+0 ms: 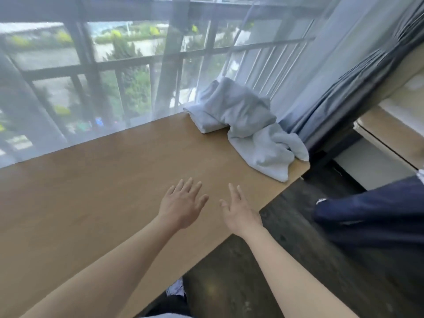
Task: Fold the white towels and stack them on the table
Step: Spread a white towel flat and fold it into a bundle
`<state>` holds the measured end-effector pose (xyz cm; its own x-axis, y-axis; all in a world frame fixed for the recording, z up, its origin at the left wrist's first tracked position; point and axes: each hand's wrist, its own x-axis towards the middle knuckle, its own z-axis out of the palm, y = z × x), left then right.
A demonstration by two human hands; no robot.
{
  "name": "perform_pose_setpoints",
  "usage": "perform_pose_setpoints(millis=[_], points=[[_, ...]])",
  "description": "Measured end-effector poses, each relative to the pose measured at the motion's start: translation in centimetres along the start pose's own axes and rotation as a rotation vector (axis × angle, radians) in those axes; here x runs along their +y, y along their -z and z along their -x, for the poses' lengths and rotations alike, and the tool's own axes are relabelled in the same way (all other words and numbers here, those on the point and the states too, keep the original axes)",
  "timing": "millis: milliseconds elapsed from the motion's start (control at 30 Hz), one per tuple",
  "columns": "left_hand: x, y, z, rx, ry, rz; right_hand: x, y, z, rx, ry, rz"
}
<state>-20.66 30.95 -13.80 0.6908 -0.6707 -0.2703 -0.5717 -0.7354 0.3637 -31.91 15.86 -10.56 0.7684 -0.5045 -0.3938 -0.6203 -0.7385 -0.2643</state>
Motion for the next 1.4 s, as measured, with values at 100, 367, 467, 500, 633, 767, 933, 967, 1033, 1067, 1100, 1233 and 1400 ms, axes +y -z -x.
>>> perform_pose_setpoints(millis=[100, 367, 467, 500, 633, 767, 933, 967, 1033, 1067, 1100, 1233, 1400], points=[[2.5, 0.9, -4.4, 0.004, -0.051, -0.008, 2.5, 2.7, -3.0, 0.031, -0.054, -0.019], [6.1, 4.6, -13.7, 0.042, -0.064, -0.007, 5.7, 6.5, -10.4, 0.115, -0.059, -0.081], [7.5, 5.5, -17.4, 0.057, -0.003, 0.067, 7.4, 8.2, -13.9, 0.158, -0.077, -0.102], [8.0, 5.9, -18.8, 0.064, 0.031, 0.111, 8.0, 8.8, -15.1, 0.161, -0.084, -0.105], [10.7, 7.2, -24.1, 0.111, 0.155, 0.324, 10.4, 11.6, -20.1, 0.191, -0.082, -0.117], [13.2, 8.0, -29.7, 0.243, 0.180, 0.321, 12.5, 14.0, -25.3, 0.211, -0.056, -0.102], [15.6, 7.0, -36.7, 0.203, 0.251, 0.186, 13.6, 14.9, -31.7, 0.257, -0.094, -0.067], [15.9, 6.4, -37.5, 0.165, 0.281, 0.175, 13.5, 14.7, -32.7, 0.261, -0.103, -0.032], [16.0, 4.7, -38.2, 0.146, 0.314, 0.110, 13.1, 14.0, -34.3, 0.263, -0.109, 0.018], [15.9, 4.0, -38.3, 0.177, 0.316, 0.064, 12.9, 13.6, -35.0, 0.261, -0.117, 0.016], [15.7, 3.5, -38.4, 0.222, 0.313, 0.028, 12.6, 13.1, -35.7, 0.253, -0.128, 0.012], [14.8, 3.5, -39.2, 0.329, 0.249, 0.010, 12.1, 12.0, -36.8, 0.279, -0.165, -0.009], [14.7, 5.7, -39.3, 0.364, 0.167, 0.065, 12.2, 12.0, -37.5, 0.289, -0.169, -0.020]])
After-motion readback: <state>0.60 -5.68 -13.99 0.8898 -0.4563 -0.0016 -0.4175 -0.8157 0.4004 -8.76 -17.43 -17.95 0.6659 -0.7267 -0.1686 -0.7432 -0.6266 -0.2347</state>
